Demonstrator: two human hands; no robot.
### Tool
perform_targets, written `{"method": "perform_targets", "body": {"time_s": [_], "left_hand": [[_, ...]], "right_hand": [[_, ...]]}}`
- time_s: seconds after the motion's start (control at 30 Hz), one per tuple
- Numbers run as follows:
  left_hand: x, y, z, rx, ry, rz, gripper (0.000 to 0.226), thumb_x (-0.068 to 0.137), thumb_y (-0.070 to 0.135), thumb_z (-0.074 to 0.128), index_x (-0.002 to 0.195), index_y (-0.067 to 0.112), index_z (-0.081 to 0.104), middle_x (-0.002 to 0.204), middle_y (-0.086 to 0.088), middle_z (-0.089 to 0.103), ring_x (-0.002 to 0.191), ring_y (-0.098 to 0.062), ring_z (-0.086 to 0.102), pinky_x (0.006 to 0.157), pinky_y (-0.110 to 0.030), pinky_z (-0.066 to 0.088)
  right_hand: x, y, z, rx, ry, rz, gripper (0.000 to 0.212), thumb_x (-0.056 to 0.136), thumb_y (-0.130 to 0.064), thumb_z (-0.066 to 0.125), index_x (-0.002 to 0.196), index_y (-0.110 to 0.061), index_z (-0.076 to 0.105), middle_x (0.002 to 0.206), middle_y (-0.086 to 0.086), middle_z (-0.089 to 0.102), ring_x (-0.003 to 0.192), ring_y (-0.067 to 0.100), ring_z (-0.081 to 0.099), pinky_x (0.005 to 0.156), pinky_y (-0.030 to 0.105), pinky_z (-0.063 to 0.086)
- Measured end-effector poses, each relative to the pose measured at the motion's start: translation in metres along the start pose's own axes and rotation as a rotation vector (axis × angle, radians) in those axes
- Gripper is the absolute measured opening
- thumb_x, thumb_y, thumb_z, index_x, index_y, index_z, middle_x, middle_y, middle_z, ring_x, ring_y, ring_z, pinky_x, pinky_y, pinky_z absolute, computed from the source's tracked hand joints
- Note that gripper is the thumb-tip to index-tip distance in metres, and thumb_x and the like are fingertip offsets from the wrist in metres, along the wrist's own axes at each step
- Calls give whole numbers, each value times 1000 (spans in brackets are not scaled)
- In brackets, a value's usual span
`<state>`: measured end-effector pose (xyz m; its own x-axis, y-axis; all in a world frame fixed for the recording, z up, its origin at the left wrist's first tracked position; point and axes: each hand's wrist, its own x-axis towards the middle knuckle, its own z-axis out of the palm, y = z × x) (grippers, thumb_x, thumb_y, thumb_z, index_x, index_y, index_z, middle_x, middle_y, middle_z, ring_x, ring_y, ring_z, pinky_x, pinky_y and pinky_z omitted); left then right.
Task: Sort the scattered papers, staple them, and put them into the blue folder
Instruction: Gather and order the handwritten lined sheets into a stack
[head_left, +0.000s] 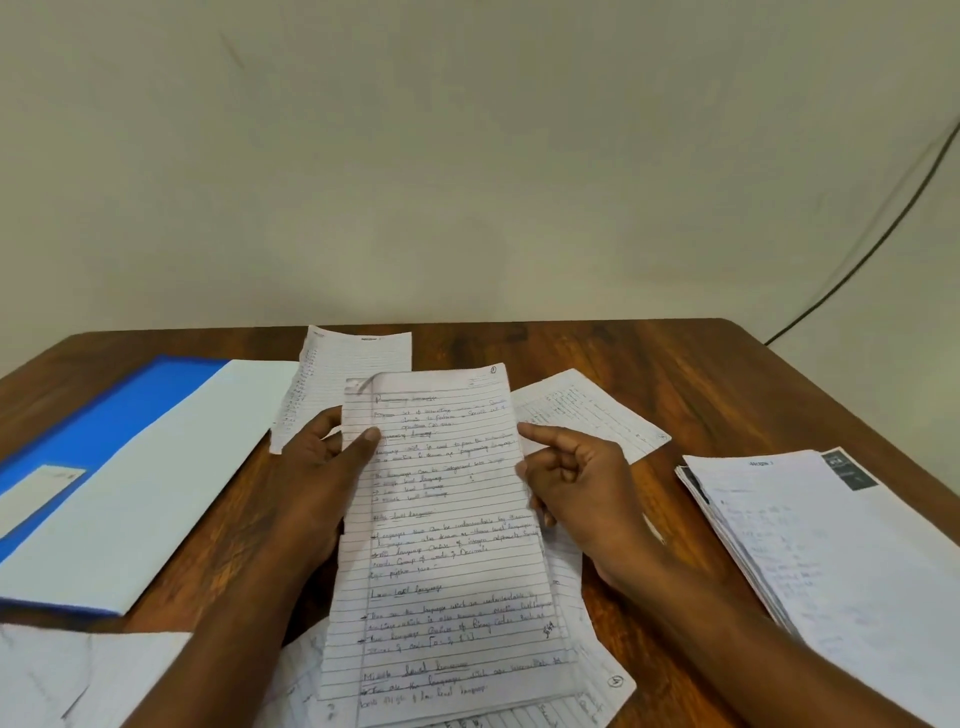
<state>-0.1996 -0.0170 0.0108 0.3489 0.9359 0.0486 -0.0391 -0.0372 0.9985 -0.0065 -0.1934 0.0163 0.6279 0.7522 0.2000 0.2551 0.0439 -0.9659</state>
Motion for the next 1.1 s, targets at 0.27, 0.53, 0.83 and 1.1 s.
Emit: {"method": "perform_targets", "body": {"time_s": [0.27,0.53,0.83,1.1], "left_hand": [[-4,-1,1,3,-76,14,27,100,20,70,126,25,70,111,6,81,97,-13,79,77,-33,65],[1,-8,1,-31,-71,-30,27,98,19,72,125,15,73,114,-1,81,103,-22,78,95,-44,60],[14,-15,-7,-119,-33,-62,29,99,19,71,128,16,72,118,-4,79,108,-27,77,97,-46,59],[18,-20,-9,-101,-48,-70,27,98,22,72,125,22,74,118,-1,79,109,-25,77,103,-51,55]], "right_hand": [[3,4,-1,58,49,31,38,93,2,72,125,-17,74,80,6,77,60,17,68,57,26,56],[6,-1,-6,126,41,75,35,94,0,71,126,-16,73,84,9,78,62,21,68,56,33,56],[54,4,-87,-476,232,85,27,89,-15,81,115,-19,74,95,-7,75,79,9,70,66,27,58],[69,26,-131,-777,262,201,34,77,-41,90,89,-18,69,85,-2,70,74,17,69,76,39,63]]}}
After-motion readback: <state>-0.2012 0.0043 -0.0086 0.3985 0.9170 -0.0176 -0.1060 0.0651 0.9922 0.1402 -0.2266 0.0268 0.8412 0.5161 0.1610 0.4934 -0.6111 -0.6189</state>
